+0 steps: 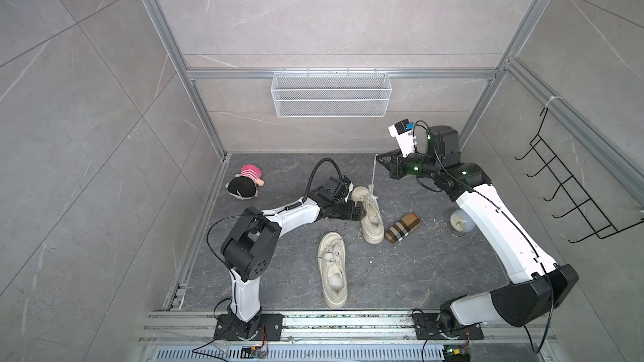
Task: Remove the insole from the shoe
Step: Untie the shoelace on the shoe.
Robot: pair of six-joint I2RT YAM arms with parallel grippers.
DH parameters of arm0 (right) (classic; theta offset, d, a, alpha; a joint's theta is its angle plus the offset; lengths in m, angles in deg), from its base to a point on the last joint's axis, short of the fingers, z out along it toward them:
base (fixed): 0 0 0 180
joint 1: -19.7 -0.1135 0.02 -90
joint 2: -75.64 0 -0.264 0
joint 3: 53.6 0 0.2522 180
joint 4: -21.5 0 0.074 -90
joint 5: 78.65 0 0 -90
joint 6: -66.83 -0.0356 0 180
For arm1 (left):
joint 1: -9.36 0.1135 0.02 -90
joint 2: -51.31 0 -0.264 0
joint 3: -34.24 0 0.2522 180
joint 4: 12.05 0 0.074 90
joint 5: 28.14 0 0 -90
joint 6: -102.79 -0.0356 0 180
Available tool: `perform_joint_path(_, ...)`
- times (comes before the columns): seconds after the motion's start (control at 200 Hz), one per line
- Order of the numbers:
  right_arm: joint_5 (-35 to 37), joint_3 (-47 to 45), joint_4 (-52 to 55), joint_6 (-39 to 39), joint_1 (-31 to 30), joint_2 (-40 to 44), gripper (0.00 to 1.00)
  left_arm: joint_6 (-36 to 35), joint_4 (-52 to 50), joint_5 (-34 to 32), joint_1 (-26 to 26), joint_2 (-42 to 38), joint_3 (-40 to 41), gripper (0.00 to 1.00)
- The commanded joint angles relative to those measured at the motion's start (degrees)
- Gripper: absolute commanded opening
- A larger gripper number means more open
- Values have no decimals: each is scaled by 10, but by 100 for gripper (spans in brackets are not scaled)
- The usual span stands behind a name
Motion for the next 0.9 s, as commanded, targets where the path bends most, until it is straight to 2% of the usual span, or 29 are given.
perform_joint_path(0.0,-22,1,-29,-12,-3,23,0,11,24,-1,-3,15,-22,98)
perform_joint_path(0.17,-32,-11,-36,-25,-3,24,0,4,23,6,-8,40,-48,100)
perform_joint_path(0.255,-33,-13,-36,-28,-4,24,0,-2,4,-13,-15,52,-60,100)
perform_joint_path(0.361,-24,-16,-36,-33,-4,27,0,1,-12,-38,-16,58,-63,92)
perform_joint_path(0.431,-7,-13,-35,-38,-3,28,0,0,-19,-55,-16,55,-55,84)
perform_joint_path(0.591,63,19,-17,-39,-1,20,0,-14,-23,-64,-16,37,-14,74)
perform_joint_path(0.896,179,129,25,-51,36,-50,0,-16,-33,-95,-16,19,40,69)
